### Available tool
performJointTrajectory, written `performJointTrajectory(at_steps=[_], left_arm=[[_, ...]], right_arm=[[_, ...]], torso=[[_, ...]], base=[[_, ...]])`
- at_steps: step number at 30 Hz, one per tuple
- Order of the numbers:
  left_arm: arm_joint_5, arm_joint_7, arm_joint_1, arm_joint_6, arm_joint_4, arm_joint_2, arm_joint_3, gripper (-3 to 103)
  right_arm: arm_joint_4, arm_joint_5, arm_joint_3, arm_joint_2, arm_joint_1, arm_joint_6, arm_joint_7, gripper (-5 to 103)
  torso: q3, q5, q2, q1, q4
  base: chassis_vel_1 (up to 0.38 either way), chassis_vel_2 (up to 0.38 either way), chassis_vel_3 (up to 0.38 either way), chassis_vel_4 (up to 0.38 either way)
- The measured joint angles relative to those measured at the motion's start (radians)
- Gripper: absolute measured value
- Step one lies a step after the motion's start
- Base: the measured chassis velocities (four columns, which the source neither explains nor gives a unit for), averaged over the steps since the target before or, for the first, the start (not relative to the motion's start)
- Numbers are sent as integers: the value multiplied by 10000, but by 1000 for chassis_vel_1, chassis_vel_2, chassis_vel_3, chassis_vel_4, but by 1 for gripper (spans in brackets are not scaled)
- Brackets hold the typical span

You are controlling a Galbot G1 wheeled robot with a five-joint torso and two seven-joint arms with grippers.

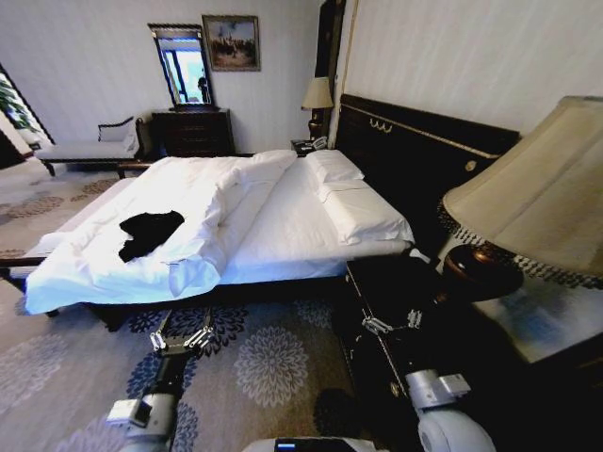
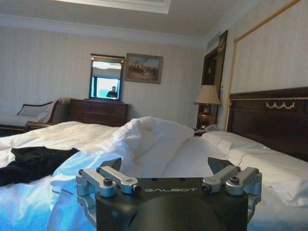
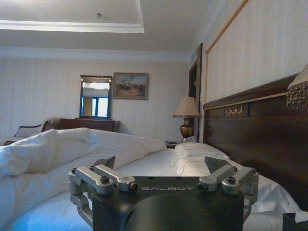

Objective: Fold the clothes on the bed.

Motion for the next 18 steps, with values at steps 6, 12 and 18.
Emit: performJointTrajectory(at_steps=[6,12,18], left_arm=[[-675,110,-225,360,-45,333,-536,100],[-1056,264,-233,436,8,634,-944,100],[-1344,292,-206,442,15,710,-1207,100]], right_arm=[[-2,230,216,-153,76,-25,63,100],[-137,656,601,-530,307,-116,292,100],[-409,859,869,-808,538,-127,373,100]], torso=[[-1,0,0,0,-1],[1,0,0,1,0],[0,0,0,1,1]], base=[[-89,91,86,-82],[-105,101,103,-103],[-102,112,104,-104]])
